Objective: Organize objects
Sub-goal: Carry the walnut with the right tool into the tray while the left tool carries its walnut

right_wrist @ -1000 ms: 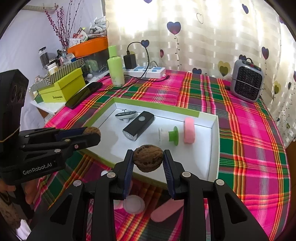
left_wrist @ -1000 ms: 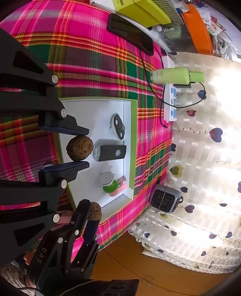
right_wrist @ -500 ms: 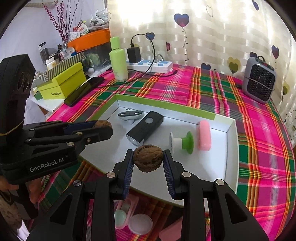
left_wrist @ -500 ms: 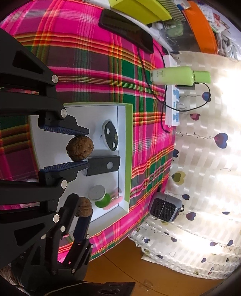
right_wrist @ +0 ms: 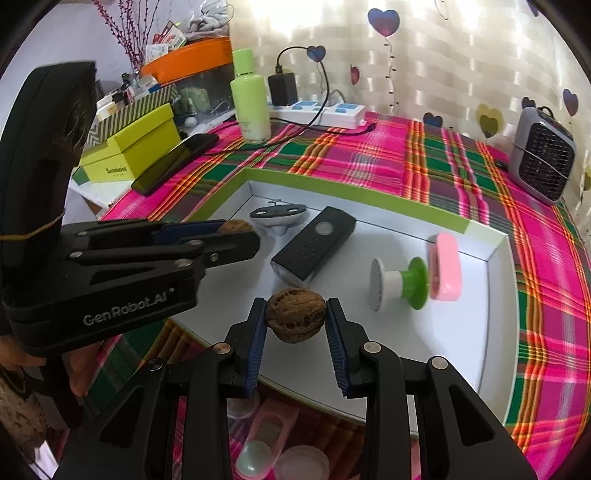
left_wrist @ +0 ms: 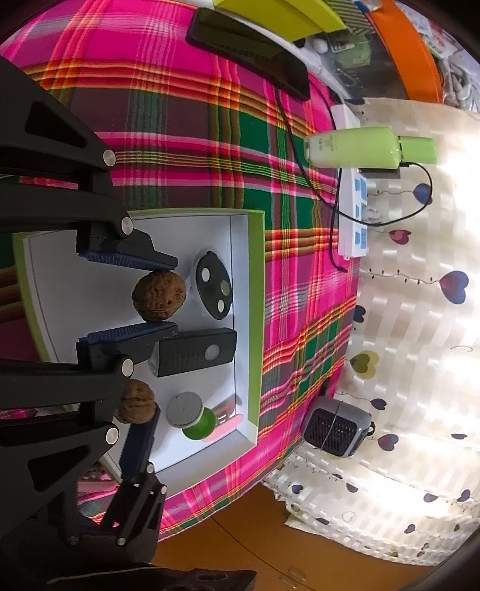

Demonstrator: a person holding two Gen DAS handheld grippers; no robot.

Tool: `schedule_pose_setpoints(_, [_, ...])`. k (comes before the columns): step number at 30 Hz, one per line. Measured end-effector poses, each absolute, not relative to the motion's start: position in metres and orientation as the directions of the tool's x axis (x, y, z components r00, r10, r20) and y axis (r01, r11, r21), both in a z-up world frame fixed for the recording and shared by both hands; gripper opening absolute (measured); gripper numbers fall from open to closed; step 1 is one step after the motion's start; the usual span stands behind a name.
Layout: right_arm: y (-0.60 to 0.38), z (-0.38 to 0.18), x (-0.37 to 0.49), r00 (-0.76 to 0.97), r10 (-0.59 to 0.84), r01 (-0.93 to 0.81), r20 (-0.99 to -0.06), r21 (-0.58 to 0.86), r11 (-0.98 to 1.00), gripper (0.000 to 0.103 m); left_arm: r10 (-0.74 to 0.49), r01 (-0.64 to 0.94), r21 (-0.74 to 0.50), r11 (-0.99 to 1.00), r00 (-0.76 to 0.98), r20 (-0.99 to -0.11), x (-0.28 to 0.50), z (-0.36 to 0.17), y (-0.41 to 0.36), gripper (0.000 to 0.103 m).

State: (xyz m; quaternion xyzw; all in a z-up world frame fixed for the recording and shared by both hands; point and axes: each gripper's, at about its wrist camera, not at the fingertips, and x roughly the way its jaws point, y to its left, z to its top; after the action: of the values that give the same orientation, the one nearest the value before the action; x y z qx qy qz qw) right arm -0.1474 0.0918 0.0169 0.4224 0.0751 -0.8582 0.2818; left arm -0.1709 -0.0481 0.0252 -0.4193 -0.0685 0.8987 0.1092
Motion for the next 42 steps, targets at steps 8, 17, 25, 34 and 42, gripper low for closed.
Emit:
schedule_pose_setpoints(8, [0.086, 0.015, -0.148, -0.469, -0.435, 0.558, -0.769, 0.124, -0.821, 0.033, 0.252, -0.151, -0.202, -0.968, -0.617, -0.746, -0.179, 0.023, -0.044, 0.026])
schedule_pose_setpoints(17, [0.084, 0.013, -0.151, -0.457, -0.451, 0.561, -0.766, 0.145, -0.815, 0.033, 0.247, -0.155, -0.193, -0.969, -0.618, -0.746, -0.182, 0.021, -0.043, 0.027])
schedule_pose_setpoints(25, [0.083, 0.013, -0.15, -0.455, -0.464, 0.564, -0.76, 0.156, -0.811, 0.033, 0.248, -0.156, -0.193, -0.969, -0.617, -0.747, -0.183, 0.021, -0.044, 0.027])
schedule_pose_setpoints(34, [0.083, 0.013, -0.15, -0.454, -0.469, 0.561, -0.757, 0.166, -0.811, 0.033, 0.251, -0.153, -0.199, -0.968, -0.617, -0.746, -0.185, 0.021, -0.045, 0.027])
schedule_pose_setpoints(42, [0.083, 0.011, -0.15, -0.452, -0.47, 0.557, -0.758, 0.172, -0.812, 0.033, 0.256, -0.155, -0.204, -0.967, -0.617, -0.744, -0.184, 0.023, -0.044, 0.029])
